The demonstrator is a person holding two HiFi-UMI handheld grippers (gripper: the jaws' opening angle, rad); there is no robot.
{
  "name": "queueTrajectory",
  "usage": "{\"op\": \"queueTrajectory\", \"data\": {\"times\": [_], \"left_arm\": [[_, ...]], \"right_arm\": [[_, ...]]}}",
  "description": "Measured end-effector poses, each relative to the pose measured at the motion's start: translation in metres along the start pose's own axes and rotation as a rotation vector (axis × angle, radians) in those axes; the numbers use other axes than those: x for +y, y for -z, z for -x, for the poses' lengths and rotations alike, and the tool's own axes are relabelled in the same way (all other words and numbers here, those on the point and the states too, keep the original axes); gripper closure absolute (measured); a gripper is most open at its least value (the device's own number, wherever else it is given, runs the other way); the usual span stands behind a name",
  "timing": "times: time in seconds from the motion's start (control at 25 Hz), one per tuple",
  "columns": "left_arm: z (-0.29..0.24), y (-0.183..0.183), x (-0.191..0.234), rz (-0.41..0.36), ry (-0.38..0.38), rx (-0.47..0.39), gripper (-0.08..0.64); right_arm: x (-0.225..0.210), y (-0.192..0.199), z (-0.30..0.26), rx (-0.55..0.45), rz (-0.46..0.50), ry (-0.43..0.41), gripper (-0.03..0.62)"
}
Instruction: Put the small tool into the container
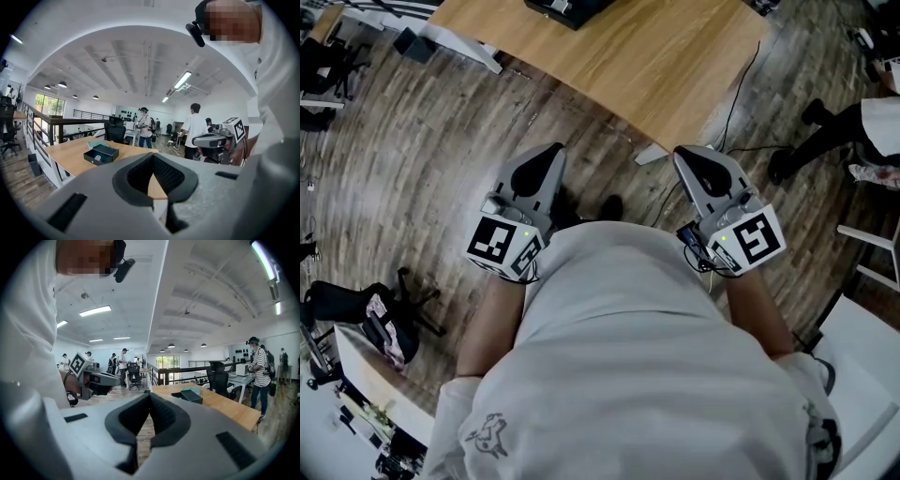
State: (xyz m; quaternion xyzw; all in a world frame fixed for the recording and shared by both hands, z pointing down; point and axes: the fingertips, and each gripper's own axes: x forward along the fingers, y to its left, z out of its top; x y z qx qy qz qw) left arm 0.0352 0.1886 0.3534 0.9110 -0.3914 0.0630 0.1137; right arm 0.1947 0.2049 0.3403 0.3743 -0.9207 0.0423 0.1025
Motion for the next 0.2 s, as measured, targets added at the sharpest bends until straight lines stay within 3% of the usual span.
{"op": "queueTrajectory", "data": {"times": [0.2], "left_arm": [[-0.0042,-0.0011,-0.0007,-0.004,0.006,0.003,0.555]], "right_arm": [[-0.0039,-0.0002,-0.0002,-0.002,0.0,0.002,0.586]]}}
